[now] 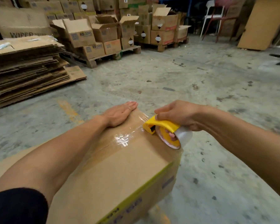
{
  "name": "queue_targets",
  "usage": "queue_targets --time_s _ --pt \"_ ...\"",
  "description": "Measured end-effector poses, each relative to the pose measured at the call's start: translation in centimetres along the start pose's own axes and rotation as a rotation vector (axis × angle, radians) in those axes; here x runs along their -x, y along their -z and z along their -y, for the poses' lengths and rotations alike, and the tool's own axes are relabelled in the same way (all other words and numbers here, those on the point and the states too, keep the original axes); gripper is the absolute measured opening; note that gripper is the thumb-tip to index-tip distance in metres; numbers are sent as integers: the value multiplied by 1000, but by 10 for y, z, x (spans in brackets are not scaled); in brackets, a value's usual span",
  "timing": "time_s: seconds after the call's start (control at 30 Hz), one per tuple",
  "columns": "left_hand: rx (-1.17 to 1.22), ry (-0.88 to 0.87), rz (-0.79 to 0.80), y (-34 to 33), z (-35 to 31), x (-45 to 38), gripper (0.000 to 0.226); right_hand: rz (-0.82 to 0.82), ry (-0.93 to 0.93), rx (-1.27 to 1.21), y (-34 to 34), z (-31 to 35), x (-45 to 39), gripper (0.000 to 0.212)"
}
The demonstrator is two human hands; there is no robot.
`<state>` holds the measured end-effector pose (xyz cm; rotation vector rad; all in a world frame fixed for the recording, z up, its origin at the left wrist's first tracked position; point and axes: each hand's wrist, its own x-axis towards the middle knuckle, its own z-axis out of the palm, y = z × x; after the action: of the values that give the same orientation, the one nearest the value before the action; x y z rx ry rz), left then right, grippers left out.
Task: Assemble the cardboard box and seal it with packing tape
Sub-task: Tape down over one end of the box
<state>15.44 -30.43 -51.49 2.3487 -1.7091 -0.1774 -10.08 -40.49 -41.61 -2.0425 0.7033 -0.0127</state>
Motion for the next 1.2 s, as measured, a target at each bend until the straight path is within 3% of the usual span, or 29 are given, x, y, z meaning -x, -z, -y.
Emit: queue_targets --time_s 0.1,0.27,0.47,0.67,0.8,0.93,1.07,1.2 --pt "-39 -8 17 -11 -8 7 53 19 -24 15 -6 -2 -10 33" --pt "80 -131 82 -18 -41 18 55 106 -146 -74 -2 3 -25 39" --pt "46 -177 167 -56 -37 29 47 77 -249 -139 -28 -22 -20 44" --pt "-43 -373 261 -92 -52 30 52 -66 -261 -192 -53 -75 57 32" --pt "-50 -401 273 -85 -66 27 51 -148 -284 -357 -61 -81 115 33" --pt "-27 -452 250 -69 -86 35 52 -219 -271 -375 -70 -65 118 31" --pt "70 -583 275 -75 -101 53 56 -286 -251 -390 -78 -51 113 8" --pt "38 -608 248 -79 -92 57 55 -308 -224 -427 -90 -48 116 10"
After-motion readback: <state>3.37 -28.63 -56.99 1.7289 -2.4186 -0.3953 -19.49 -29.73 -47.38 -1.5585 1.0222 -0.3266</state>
